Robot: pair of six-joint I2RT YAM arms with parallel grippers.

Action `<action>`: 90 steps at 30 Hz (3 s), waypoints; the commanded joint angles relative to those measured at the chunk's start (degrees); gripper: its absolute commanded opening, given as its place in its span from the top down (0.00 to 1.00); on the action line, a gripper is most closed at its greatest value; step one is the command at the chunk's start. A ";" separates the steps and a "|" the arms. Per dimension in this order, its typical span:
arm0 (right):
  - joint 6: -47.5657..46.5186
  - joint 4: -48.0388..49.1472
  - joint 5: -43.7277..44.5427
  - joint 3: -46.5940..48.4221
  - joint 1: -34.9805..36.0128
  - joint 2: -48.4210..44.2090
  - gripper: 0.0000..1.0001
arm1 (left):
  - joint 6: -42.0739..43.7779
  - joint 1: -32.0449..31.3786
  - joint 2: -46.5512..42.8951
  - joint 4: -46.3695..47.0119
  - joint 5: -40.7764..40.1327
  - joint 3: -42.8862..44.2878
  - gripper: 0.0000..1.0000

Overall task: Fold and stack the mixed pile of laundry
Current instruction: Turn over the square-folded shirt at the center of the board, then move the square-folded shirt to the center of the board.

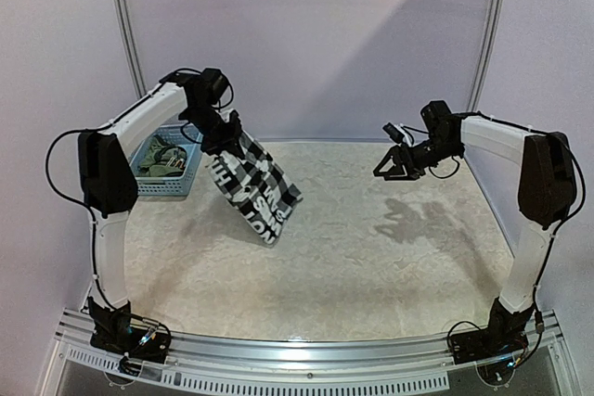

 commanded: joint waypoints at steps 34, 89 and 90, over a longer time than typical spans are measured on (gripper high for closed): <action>-0.08 -0.51 -0.04 -2.10 -0.72 -0.09 0.30 | -1.69 -22.22 14.61 -0.09 -19.32 23.31 0.01; 4.59 0.21 9.57 9.73 11.11 24.22 0.76 | 8.23 -5.65 -2.27 36.97 0.94 -30.97 0.53; 4.11 -0.14 10.30 8.71 10.01 23.31 0.75 | 7.22 -6.63 -2.93 37.99 0.83 -32.15 0.54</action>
